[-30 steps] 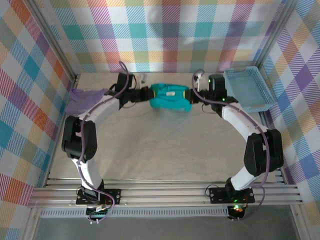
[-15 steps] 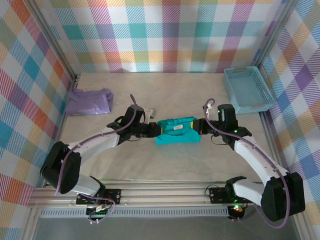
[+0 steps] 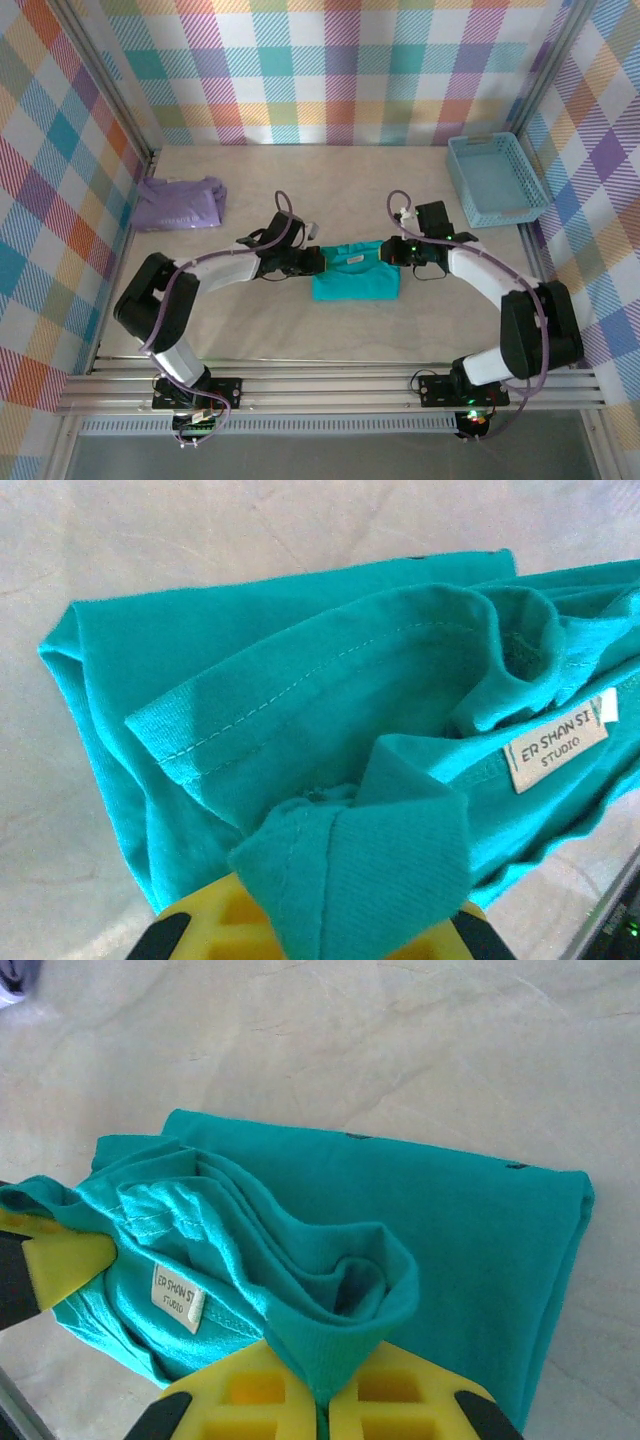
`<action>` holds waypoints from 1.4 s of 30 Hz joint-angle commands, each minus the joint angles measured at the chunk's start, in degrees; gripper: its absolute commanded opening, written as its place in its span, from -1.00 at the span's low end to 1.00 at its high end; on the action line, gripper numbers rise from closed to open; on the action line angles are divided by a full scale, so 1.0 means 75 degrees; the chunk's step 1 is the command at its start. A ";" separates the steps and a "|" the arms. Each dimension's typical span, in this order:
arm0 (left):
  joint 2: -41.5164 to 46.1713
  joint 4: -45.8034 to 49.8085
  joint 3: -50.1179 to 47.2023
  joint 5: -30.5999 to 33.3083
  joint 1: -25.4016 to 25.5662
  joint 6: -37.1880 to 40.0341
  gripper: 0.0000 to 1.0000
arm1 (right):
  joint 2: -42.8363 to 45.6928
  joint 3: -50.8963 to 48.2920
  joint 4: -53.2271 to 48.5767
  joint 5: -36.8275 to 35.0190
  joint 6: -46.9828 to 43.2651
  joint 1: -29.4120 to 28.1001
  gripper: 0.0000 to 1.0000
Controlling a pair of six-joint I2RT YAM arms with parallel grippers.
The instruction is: Fold the inside-out t-shirt
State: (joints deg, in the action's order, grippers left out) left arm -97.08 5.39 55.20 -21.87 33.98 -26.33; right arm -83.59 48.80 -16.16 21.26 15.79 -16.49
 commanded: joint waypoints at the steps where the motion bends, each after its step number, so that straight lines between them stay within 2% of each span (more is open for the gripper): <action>1: -0.0405 0.0349 0.0442 0.0288 -0.0192 0.0098 -0.96 | -0.0554 0.0499 -0.0117 -0.0233 -0.0281 0.0021 -0.99; 7: -0.1199 0.0709 0.1157 0.0670 -0.0392 0.0515 -0.78 | -0.2008 0.1441 -0.0268 -0.0417 -0.0527 0.0019 -0.84; 14: -0.1716 0.0823 0.1739 0.1303 -0.0545 0.0808 -0.25 | -0.3340 0.2773 -0.1093 -0.0987 -0.0745 0.0020 -0.54; 17: -0.1459 0.1015 0.1822 0.1528 -0.0559 0.0892 -0.06 | -0.3156 0.2950 -0.1312 -0.1220 -0.0827 0.0027 -0.35; 21: -0.0587 0.1199 0.1467 0.2035 -0.0559 0.0885 0.16 | -0.2328 0.2919 -0.1560 -0.1604 -0.0955 0.0025 -0.07; 24: 0.0153 0.1155 0.0978 0.2087 -0.0540 0.0720 0.33 | -0.1649 0.2709 -0.1723 -0.1890 -0.0981 0.0030 0.03; 28: 0.0652 0.0829 0.0576 0.1272 -0.0328 0.0550 0.36 | -0.0776 0.1966 -0.1486 -0.1575 -0.0730 -0.0001 0.22; 32: 0.0283 0.0314 0.0720 0.0238 0.0035 0.0465 0.34 | -0.0479 0.1109 -0.0463 -0.0382 -0.0234 -0.0224 0.15; 35: -0.0343 0.0383 0.1131 0.0394 0.0052 0.0392 0.32 | -0.0986 0.1009 0.0037 0.0293 0.0138 -0.0286 0.08; 38: -0.0931 0.0476 0.1463 0.0901 -0.0001 0.0521 0.32 | -0.1592 0.1173 0.0151 0.0087 0.0120 -0.0242 0.02; 42: -0.1504 0.0385 0.1654 0.1041 -0.0155 0.0603 0.32 | -0.2569 0.1735 -0.0256 0.0018 0.0056 0.0055 -0.01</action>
State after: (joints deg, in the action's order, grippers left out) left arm -106.61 8.82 65.56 -15.64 33.76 -22.48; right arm -99.57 58.50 -17.91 20.08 15.62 -17.65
